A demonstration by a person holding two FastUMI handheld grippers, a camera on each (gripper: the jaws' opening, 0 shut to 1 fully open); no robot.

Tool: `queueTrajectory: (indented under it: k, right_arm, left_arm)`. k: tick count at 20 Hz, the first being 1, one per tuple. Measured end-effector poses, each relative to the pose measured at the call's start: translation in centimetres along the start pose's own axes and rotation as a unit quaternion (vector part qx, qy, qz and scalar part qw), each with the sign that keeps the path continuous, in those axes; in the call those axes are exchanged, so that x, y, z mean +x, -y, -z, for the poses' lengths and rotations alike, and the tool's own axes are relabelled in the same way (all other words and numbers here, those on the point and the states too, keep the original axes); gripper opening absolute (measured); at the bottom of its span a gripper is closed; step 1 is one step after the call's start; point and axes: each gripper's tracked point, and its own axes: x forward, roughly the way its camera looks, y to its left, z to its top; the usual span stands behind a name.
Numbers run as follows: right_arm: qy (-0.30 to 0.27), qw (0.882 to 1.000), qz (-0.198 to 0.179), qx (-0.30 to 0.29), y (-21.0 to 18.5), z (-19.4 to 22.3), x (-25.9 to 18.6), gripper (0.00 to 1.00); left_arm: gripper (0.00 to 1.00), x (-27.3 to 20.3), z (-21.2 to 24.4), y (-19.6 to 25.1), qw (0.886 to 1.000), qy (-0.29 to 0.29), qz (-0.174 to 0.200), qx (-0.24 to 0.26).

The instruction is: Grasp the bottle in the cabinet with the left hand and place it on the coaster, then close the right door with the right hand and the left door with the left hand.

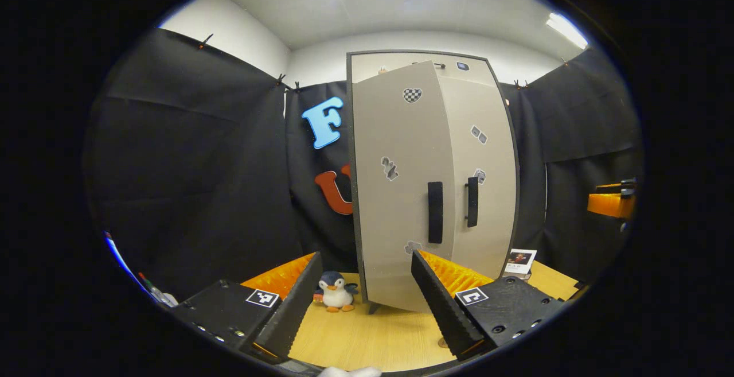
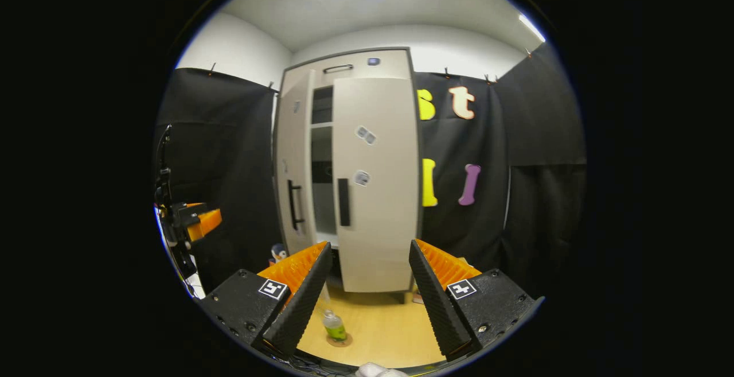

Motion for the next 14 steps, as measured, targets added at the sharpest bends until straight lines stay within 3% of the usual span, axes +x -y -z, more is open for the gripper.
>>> queueTrajectory:
  k: [4,8,14]
  right_arm:
    - [0.012,0.999,-0.031,-0.01,-3.2,-0.5,0.5,0.83]
    - [0.016,0.999,-0.034,-0.026,-4.5,-0.3,0.9,0.83]
    - [0.004,1.0,-0.019,-0.024,-4.8,1.2,0.6,0.83]
  left_arm:
    - [0.96,-3.2,1.1,-2.4,0.999,-0.016,-0.028,-0.022]
    - [0.96,-5.3,1.8,-4.6,0.998,-0.024,-0.053,-0.019]
    - [0.96,-5.5,1.5,-4.0,0.999,-0.017,-0.043,-0.02]
